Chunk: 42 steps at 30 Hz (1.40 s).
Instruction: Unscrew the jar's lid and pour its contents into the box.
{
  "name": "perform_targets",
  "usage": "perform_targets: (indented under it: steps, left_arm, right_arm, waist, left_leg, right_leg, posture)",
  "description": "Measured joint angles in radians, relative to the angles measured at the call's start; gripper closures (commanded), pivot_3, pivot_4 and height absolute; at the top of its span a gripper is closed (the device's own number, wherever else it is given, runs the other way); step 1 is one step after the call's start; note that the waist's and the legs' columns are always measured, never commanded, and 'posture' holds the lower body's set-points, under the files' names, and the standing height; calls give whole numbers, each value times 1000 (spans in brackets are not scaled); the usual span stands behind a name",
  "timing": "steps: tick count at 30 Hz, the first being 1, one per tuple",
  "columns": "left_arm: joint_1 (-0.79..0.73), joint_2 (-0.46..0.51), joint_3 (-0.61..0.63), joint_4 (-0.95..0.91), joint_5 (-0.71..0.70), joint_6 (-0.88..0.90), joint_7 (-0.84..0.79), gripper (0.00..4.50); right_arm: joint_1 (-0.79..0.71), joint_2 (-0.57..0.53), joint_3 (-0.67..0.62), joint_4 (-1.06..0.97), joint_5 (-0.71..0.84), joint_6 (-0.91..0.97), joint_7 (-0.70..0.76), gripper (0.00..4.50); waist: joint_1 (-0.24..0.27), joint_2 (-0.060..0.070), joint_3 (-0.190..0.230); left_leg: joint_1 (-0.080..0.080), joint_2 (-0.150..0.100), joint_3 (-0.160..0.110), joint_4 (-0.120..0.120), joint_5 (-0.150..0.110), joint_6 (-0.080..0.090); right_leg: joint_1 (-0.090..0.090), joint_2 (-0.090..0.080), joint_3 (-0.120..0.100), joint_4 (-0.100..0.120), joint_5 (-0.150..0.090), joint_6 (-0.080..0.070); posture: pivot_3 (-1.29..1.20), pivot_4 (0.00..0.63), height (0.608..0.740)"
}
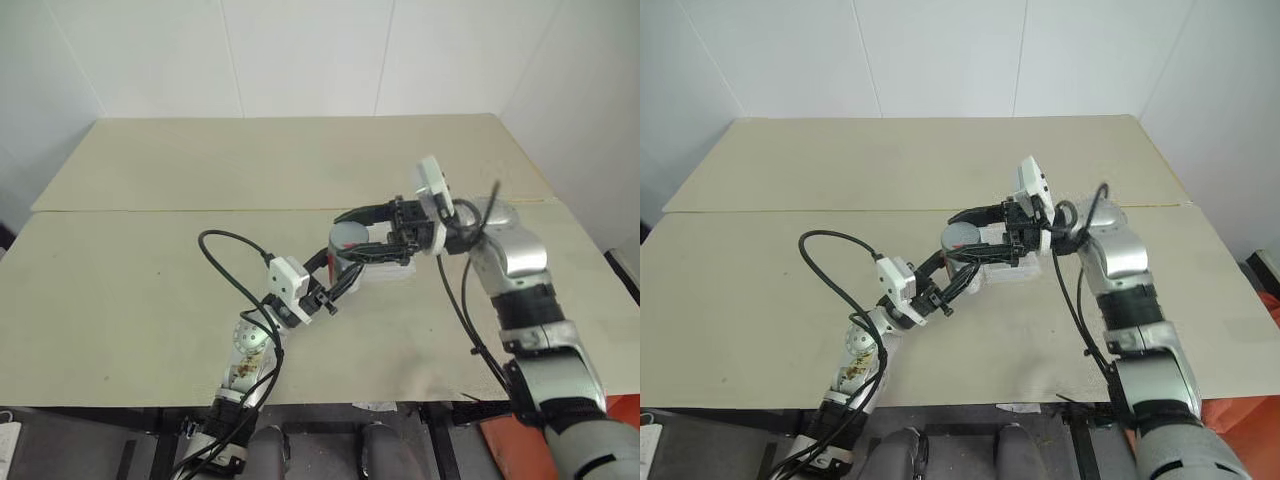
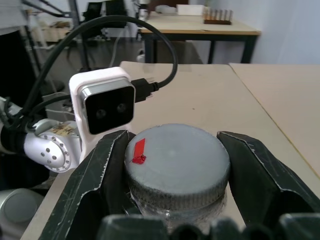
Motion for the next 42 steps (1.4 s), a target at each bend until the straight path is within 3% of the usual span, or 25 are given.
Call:
perform_targets:
  steps: [11, 16, 19, 27, 30, 34, 38, 42]
  left_arm:
    - [20, 0, -1, 2, 10, 3, 17, 2549]
    - [20, -6, -19, 2, 24, 4, 20, 2549]
    - [19, -16, -35, 2, 32, 4, 23, 2549]
    - [22, -10, -36, 17, 64, -2, 30, 2549]
    - [16, -14, -35, 32, 78, -18, 43, 2549]
    - [-16, -33, -14, 88, 123, -62, 113, 2549]
    - [-34, -36, -11, 101, 125, -70, 120, 2549]
    - [-34, -33, -9, 107, 125, -72, 118, 2549]
  right_arm:
    - [-159, -98, 298, 203, 158, -138, 28, 1705]
    - [-182, -89, 335, 236, 190, -142, 31, 170]
    - [-178, -85, 308, 229, 203, -141, 32, 28]
    - [-11, -156, 37, -4, 218, -113, -14, 28]
    - [111, -196, -37, -179, 183, -59, -167, 28]
    - [320, -199, -125, -573, 139, 145, -570, 28]
    - [513, -122, -125, -926, 87, 338, -913, 28]
    - [584, -3, -66, -1096, 42, 464, -1148, 28]
  waist:
    - [2, 1, 1]
    - [0, 1, 1]
    - [2, 1, 1]
    - [11, 1, 1]
    - [11, 1, 1]
    - [10, 1, 1]
    - [13, 1, 1]
    - [7, 1, 1]
  left_leg:
    - [-1, 0, 0, 0, 0, 0]
    - [0, 0, 0, 0, 0, 0]
    - [-1, 0, 0, 0, 0, 0]
    - [-2, -1, 0, 0, 0, 0]
    - [-2, -1, 0, 0, 0, 0]
    - [-3, -1, 0, 0, 0, 0]
    - [-3, -1, 0, 0, 0, 0]
    - [-3, -1, 0, 0, 0, 0]
  right_leg:
    - [-1, -1, 0, 0, 0, 0]
    - [-1, -1, 0, 0, 0, 0]
    - [-1, -1, 0, 0, 0, 0]
    - [-1, -2, -1, -1, 0, 0]
    - [-2, -2, -1, 0, 0, 0]
    - [-4, -1, 0, 1, 0, 0]
    - [-3, -1, 0, 1, -3, 5]
    - [-3, -1, 1, 1, -3, 6]
  posture:
    - [0, 150, 740]
    - [0, 150, 740]
    - [0, 150, 740]
    - [0, 150, 740]
    - [0, 150, 740]
    - [0, 150, 740]
    - [0, 150, 740]
    - [0, 150, 740]
